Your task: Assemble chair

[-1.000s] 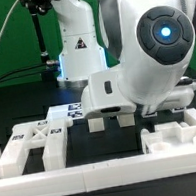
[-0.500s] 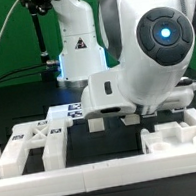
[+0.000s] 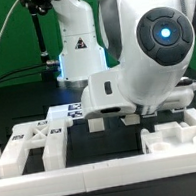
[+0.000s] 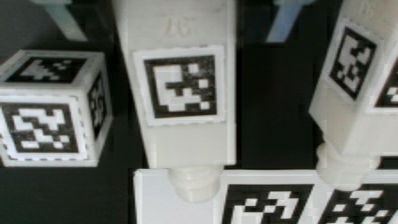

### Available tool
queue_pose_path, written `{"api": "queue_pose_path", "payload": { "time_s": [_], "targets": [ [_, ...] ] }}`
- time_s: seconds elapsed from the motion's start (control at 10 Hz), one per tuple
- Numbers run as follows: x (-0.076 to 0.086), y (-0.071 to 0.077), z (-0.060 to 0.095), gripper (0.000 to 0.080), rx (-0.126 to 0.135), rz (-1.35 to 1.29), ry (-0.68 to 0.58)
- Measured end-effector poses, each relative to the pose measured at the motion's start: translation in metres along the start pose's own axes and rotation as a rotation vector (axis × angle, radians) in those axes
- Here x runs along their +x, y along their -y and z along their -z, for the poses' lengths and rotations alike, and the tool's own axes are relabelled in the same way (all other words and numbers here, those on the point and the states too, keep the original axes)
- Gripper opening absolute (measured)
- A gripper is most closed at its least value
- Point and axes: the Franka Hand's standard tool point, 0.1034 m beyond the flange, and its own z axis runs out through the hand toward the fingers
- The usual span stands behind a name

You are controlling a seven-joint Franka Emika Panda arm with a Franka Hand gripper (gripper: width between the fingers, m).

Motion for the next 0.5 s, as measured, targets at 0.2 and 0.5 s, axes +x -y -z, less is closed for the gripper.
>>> {"api": "queue_pose_path", "payload": {
  "time_s": [0.2, 0.5],
  "targets": [
    [-0.003, -0.01, 0.047, 0.0287, 0.015, 0.028, -0.048],
    [-0.016, -0.013, 0.079, 0.0288, 0.016, 0.042, -0.1]
  ]
}}
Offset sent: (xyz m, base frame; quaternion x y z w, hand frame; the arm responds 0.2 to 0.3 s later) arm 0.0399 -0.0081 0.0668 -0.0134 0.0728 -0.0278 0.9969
